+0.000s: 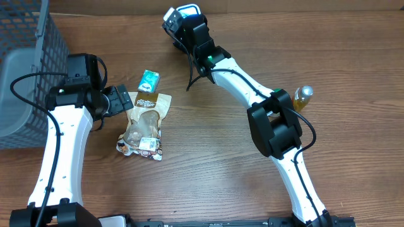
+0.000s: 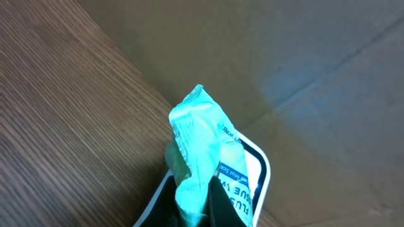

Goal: Scan the item barcode

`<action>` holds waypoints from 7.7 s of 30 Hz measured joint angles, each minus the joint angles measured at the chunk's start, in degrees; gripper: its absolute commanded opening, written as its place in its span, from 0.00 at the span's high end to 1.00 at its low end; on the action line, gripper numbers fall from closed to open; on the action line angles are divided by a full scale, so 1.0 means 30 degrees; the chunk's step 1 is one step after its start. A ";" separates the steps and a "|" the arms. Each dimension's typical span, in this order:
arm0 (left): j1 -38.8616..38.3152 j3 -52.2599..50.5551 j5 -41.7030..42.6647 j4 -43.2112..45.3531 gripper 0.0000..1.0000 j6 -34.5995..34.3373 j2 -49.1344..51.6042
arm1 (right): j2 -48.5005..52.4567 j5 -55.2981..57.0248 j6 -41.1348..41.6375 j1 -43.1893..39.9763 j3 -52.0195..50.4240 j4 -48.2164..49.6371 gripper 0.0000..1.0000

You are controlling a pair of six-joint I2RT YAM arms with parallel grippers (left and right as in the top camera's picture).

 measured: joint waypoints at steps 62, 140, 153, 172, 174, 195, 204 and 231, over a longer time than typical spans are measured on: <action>0.0000 0.0000 0.0000 0.0000 0.00 0.0007 0.0000 | -0.8182 -0.6703 1.2947 -0.1486 -0.7563 -2.5849 0.87; 0.0000 0.0000 0.0000 0.0000 0.00 0.0007 0.0000 | -0.8240 -0.5821 2.0822 0.4517 -1.3034 -0.7490 0.00; 0.0000 0.0000 0.0000 0.0000 0.00 0.0007 0.0000 | -0.8240 -0.5821 2.0866 0.4517 -1.3034 -0.7475 0.00; 0.0000 0.0000 0.0000 0.0000 0.00 0.0000 0.0000 | -0.8240 -0.5821 2.0866 0.4517 -1.3034 -0.7453 0.00; 0.0000 0.0000 0.0000 0.0000 0.01 0.0000 0.0000 | -0.8240 -0.5814 2.0881 0.4517 -1.3034 -0.7439 0.00; 0.0000 0.0000 0.0000 0.0000 0.01 0.0007 0.0000 | -0.8240 -0.5807 2.0946 0.4517 -1.3121 -0.6972 0.14; 0.0000 0.0000 0.0000 0.0000 0.00 0.0007 0.0000 | -0.8240 -0.5807 2.0954 0.4495 -1.3121 -0.6885 0.08; -0.0007 -0.1107 0.1902 -0.0255 0.96 0.0066 0.0000 | -0.9296 -0.5770 2.0946 0.2907 -1.3121 -0.8808 0.00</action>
